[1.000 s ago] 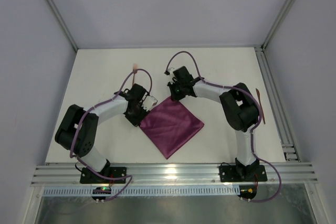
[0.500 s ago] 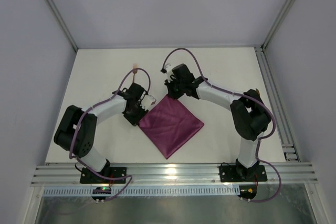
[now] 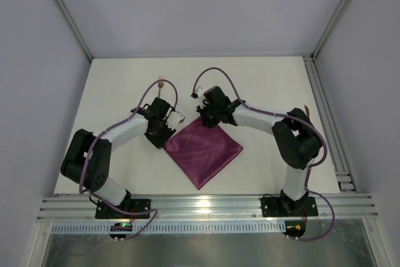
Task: Fold the napkin into a case and place the utensils inside
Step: Pick up the top corner of the square-folded napkin from the center of the board, then fold the upper triangle-folded napkin at the center of the board.
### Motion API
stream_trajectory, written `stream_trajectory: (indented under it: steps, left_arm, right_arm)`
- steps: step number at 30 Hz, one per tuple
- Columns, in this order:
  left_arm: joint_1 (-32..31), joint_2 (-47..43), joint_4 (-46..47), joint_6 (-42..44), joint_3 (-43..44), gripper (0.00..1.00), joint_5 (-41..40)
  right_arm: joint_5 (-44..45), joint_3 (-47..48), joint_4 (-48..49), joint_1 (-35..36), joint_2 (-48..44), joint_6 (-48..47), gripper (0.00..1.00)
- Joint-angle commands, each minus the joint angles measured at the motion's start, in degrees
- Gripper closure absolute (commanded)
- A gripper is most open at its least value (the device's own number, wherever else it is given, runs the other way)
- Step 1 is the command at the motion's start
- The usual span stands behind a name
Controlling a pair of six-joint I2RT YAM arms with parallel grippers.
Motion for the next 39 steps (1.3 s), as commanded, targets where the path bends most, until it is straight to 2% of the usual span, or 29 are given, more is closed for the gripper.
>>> stream_trajectory:
  steps: [1,7,16,30,39]
  left_arm:
    - [0.33,-1.58,-0.57,-0.19,1.9,0.66,1.12]
    - [0.68,-2.11,-0.48,-0.11,1.55,0.66,1.13]
    - [0.95,-2.19,-0.3,-0.11,1.28,0.66,1.21]
    - [1.3,-3.25,0.22,-0.02,0.23,0.66,0.95]
    - [1.48,-3.25,0.49,-0.02,0.23,0.66,0.51]
  right_arm:
    - [2.17,-4.69,3.51,3.24,-6.88,-2.3,0.96]
    - [2.52,-13.74,6.42,8.16,-12.86,-1.42,0.96]
    - [4.54,-19.99,6.33,14.23,-16.12,2.53,0.97]
    - [3.84,-23.16,5.1,24.16,-18.41,6.14,0.97]
    - [1.12,-25.62,4.66,27.33,-19.99,6.58,0.97]
